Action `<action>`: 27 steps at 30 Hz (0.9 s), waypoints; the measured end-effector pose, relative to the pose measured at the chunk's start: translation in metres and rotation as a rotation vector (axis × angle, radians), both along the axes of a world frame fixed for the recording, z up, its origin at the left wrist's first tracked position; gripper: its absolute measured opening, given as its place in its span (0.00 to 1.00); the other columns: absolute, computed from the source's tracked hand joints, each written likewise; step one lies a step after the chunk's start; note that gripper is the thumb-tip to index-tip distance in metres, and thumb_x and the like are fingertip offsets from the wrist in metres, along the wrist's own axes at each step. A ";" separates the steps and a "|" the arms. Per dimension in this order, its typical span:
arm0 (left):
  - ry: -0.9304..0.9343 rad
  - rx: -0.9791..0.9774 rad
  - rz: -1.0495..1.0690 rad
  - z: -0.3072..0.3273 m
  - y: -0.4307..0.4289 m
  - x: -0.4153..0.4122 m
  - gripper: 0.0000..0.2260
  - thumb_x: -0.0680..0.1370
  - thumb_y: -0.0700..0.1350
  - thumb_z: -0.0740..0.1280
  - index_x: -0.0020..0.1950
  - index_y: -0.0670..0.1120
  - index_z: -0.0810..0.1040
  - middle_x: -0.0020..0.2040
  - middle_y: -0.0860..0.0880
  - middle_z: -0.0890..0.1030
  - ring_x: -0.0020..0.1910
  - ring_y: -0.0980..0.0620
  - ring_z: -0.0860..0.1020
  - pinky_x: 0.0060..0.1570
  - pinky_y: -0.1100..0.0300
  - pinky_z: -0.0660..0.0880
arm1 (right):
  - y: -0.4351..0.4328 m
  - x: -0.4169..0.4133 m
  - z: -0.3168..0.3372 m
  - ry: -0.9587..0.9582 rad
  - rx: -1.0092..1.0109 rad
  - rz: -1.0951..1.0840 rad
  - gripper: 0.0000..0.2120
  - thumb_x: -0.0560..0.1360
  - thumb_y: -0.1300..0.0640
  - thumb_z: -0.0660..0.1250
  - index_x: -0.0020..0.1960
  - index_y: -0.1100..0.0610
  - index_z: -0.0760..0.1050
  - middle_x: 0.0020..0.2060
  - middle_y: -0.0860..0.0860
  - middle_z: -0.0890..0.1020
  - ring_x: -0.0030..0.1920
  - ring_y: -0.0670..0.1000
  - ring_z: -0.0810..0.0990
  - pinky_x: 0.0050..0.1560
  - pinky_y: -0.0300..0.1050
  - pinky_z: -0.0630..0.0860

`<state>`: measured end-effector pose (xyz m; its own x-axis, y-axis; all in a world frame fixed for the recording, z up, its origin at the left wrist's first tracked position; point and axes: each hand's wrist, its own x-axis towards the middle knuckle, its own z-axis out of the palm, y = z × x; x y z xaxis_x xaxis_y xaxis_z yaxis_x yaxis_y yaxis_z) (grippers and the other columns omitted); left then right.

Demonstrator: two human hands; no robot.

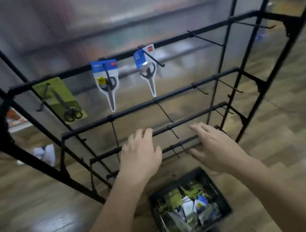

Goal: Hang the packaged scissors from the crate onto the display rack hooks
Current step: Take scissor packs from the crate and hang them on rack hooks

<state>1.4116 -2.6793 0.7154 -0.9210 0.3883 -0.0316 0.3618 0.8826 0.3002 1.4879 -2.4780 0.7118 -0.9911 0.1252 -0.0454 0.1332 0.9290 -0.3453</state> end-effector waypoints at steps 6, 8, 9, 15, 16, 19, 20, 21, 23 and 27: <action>-0.038 0.064 -0.154 -0.020 0.020 0.019 0.20 0.83 0.55 0.60 0.74 0.52 0.66 0.70 0.50 0.72 0.69 0.46 0.71 0.66 0.46 0.71 | 0.002 0.043 -0.002 -0.074 0.084 -0.132 0.32 0.80 0.45 0.63 0.80 0.53 0.58 0.76 0.49 0.67 0.75 0.52 0.67 0.71 0.47 0.66; -0.056 0.080 -0.172 -0.024 0.019 0.025 0.20 0.83 0.54 0.60 0.75 0.53 0.65 0.71 0.51 0.72 0.69 0.46 0.71 0.67 0.46 0.71 | 0.002 0.047 -0.003 -0.103 0.098 -0.139 0.33 0.81 0.45 0.63 0.81 0.53 0.58 0.77 0.50 0.67 0.74 0.53 0.67 0.70 0.47 0.67; -0.068 0.086 -0.172 -0.027 0.017 0.027 0.20 0.83 0.54 0.60 0.75 0.53 0.65 0.72 0.51 0.71 0.70 0.46 0.70 0.67 0.47 0.70 | 0.001 0.047 -0.003 -0.118 0.100 -0.137 0.33 0.81 0.45 0.63 0.81 0.53 0.57 0.77 0.50 0.67 0.74 0.53 0.68 0.70 0.48 0.67; -0.154 0.047 -0.072 -0.052 -0.010 0.034 0.21 0.83 0.53 0.61 0.75 0.51 0.67 0.70 0.48 0.74 0.68 0.44 0.73 0.66 0.46 0.72 | -0.004 0.026 -0.023 -0.200 0.120 -0.060 0.28 0.79 0.46 0.63 0.76 0.55 0.63 0.71 0.53 0.72 0.70 0.56 0.71 0.67 0.52 0.72; -0.172 0.030 -0.043 -0.059 -0.013 0.035 0.21 0.83 0.53 0.62 0.75 0.51 0.68 0.69 0.47 0.75 0.67 0.44 0.73 0.65 0.46 0.73 | -0.004 0.022 -0.030 -0.225 0.122 -0.036 0.28 0.79 0.46 0.63 0.75 0.55 0.64 0.70 0.53 0.73 0.69 0.57 0.72 0.66 0.53 0.72; -0.240 -0.006 0.022 -0.084 -0.013 0.039 0.24 0.82 0.54 0.62 0.78 0.50 0.65 0.72 0.46 0.73 0.69 0.43 0.72 0.66 0.47 0.73 | 0.003 0.014 -0.054 -0.299 0.129 0.022 0.30 0.79 0.45 0.63 0.78 0.55 0.61 0.72 0.55 0.72 0.71 0.58 0.71 0.67 0.53 0.71; -0.265 -0.011 0.038 -0.093 -0.010 0.042 0.25 0.82 0.53 0.63 0.79 0.50 0.64 0.73 0.45 0.72 0.70 0.43 0.71 0.67 0.47 0.72 | 0.009 0.011 -0.065 -0.323 0.127 0.035 0.30 0.79 0.45 0.63 0.77 0.55 0.61 0.72 0.56 0.72 0.70 0.59 0.72 0.66 0.53 0.71; -0.293 -0.014 0.054 -0.105 -0.006 0.044 0.26 0.82 0.53 0.63 0.80 0.49 0.63 0.75 0.45 0.71 0.72 0.43 0.70 0.68 0.47 0.72 | 0.015 0.008 -0.077 -0.350 0.123 0.048 0.30 0.79 0.44 0.63 0.76 0.55 0.63 0.70 0.56 0.73 0.69 0.60 0.73 0.64 0.54 0.72; -0.353 -0.020 0.082 -0.132 0.005 0.049 0.27 0.82 0.53 0.64 0.80 0.49 0.63 0.75 0.46 0.71 0.72 0.43 0.69 0.68 0.46 0.72 | 0.029 0.005 -0.107 -0.425 0.106 0.073 0.28 0.78 0.43 0.63 0.73 0.54 0.64 0.66 0.57 0.76 0.64 0.62 0.76 0.60 0.55 0.76; -0.474 -0.029 0.130 -0.201 0.033 0.065 0.24 0.82 0.52 0.65 0.77 0.49 0.66 0.70 0.46 0.74 0.69 0.43 0.72 0.64 0.46 0.73 | 0.061 0.000 -0.186 -0.561 0.062 0.132 0.28 0.77 0.44 0.66 0.73 0.53 0.65 0.66 0.55 0.76 0.63 0.61 0.76 0.60 0.56 0.75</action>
<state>1.4761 -2.6464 0.5145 -0.8435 0.2636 -0.4680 0.0776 0.9219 0.3795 1.4881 -2.4169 0.5263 -0.8250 0.0211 -0.5647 0.1615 0.9665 -0.1997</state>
